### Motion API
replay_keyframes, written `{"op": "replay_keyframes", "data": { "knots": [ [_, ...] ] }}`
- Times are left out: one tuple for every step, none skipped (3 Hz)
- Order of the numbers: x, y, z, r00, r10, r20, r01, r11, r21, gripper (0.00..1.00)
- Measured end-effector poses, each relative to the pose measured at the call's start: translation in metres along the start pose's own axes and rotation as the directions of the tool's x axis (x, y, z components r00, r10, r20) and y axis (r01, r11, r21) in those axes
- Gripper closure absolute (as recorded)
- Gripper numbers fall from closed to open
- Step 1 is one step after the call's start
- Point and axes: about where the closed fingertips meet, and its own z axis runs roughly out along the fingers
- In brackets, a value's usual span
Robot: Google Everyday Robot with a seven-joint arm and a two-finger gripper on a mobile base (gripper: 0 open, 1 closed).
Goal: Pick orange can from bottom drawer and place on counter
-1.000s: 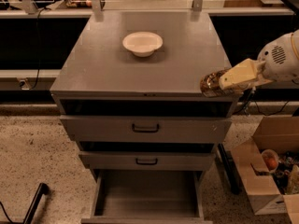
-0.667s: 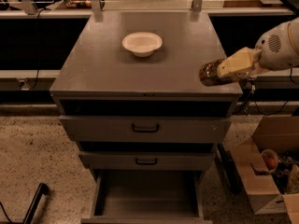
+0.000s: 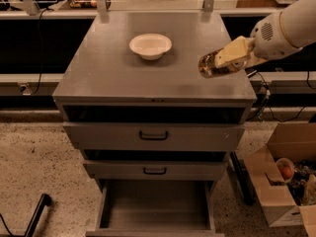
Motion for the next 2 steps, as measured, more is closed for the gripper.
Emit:
{"op": "replay_keyframes", "data": {
  "knots": [
    [0.014,-0.009,0.015,1.0,-0.024,-0.01,0.025,0.9995,0.018,1.0],
    [0.024,-0.023,0.029,0.998,-0.066,-0.016,0.067,0.9962,0.055,1.0]
  ]
}}
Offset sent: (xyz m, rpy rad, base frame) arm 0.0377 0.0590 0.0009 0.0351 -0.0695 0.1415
